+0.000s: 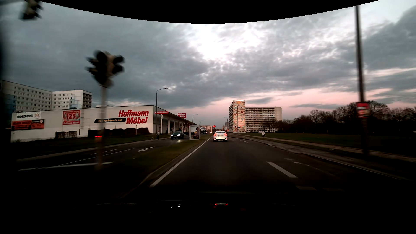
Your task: Follow the waypoints while adhering to traffic rules and regulations
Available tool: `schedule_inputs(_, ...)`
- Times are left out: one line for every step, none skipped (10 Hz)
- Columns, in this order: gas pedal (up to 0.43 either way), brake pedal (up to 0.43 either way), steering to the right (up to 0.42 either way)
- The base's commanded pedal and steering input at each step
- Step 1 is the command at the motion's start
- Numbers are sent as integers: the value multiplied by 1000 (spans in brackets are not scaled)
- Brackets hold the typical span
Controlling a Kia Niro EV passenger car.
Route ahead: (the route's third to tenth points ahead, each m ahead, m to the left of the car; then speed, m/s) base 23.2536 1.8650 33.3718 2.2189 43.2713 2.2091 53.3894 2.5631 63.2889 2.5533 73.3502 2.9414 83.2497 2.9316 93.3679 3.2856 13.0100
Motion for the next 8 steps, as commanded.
schedule_inputs(47,0,-3)
schedule_inputs(47,0,-3)
schedule_inputs(47,0,-2)
schedule_inputs(47,0,-2)
schedule_inputs(47,0,-2)
schedule_inputs(39,0,0)
schedule_inputs(39,0,1)
schedule_inputs(39,0,1)
